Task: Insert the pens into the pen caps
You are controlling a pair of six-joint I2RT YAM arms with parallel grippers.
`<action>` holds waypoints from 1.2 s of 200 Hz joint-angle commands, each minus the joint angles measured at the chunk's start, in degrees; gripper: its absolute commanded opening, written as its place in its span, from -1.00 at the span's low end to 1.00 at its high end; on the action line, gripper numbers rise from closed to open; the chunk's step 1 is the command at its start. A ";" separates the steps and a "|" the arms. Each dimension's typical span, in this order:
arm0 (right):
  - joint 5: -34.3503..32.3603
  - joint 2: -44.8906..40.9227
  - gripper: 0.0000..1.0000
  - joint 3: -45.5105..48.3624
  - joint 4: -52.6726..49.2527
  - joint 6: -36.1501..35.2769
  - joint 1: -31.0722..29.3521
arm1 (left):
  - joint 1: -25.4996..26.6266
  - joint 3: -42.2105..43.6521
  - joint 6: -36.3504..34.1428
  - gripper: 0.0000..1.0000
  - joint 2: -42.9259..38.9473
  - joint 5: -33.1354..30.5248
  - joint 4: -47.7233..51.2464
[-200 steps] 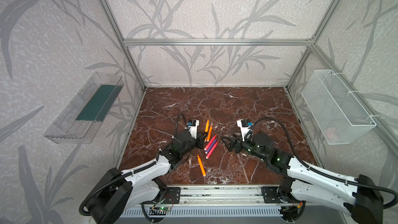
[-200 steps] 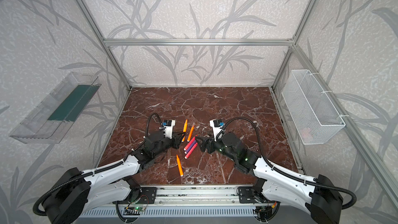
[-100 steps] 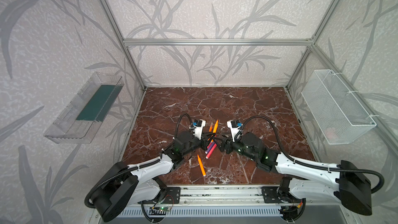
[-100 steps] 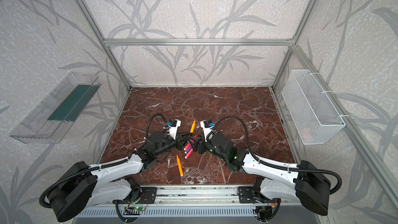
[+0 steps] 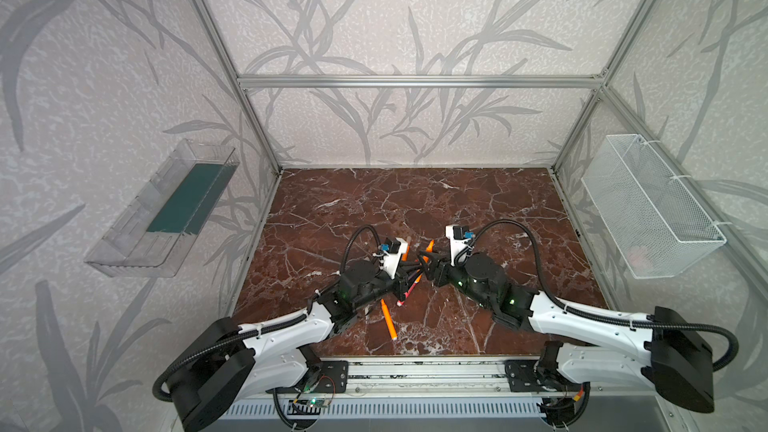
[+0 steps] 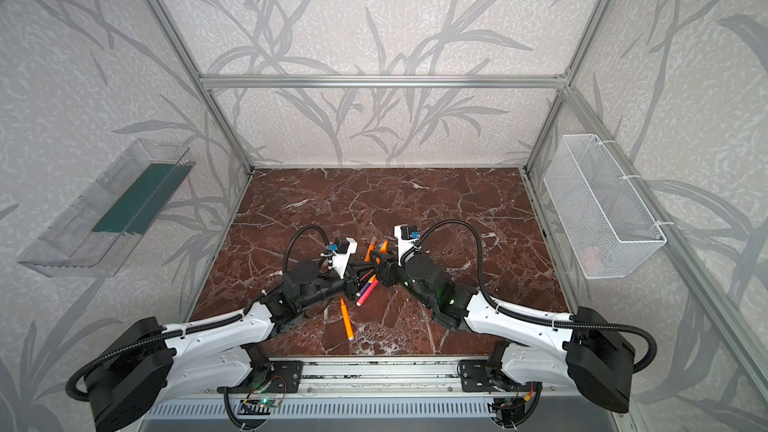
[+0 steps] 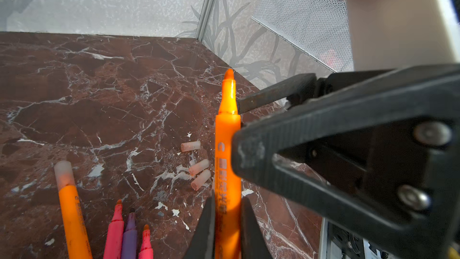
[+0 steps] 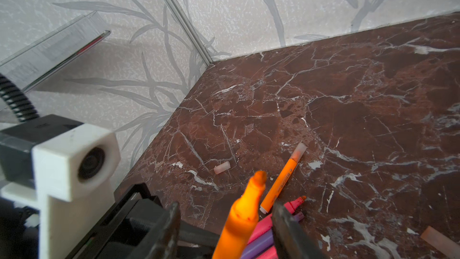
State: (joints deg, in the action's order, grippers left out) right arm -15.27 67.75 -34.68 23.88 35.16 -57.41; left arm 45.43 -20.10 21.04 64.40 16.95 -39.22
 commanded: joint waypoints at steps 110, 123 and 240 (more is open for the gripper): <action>1.81 5.70 -0.88 -6.63 -1.04 -0.18 -0.25 | 0.70 1.02 -0.09 -1.00 -1.89 -3.97 -0.16; 2.14 5.80 -0.93 -6.87 -1.29 -0.46 -0.27 | 0.65 0.09 0.50 -1.00 -1.61 -4.88 1.51; 5.24 3.32 -1.00 -6.74 -2.09 -1.58 -0.42 | 0.63 -3.26 8.63 -1.00 1.69 -0.91 0.72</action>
State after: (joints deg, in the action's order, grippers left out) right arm -13.34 73.06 -40.29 20.45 33.78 -56.99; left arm 46.11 -21.63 27.62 64.73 14.24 -35.42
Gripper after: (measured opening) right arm 0.168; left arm 0.143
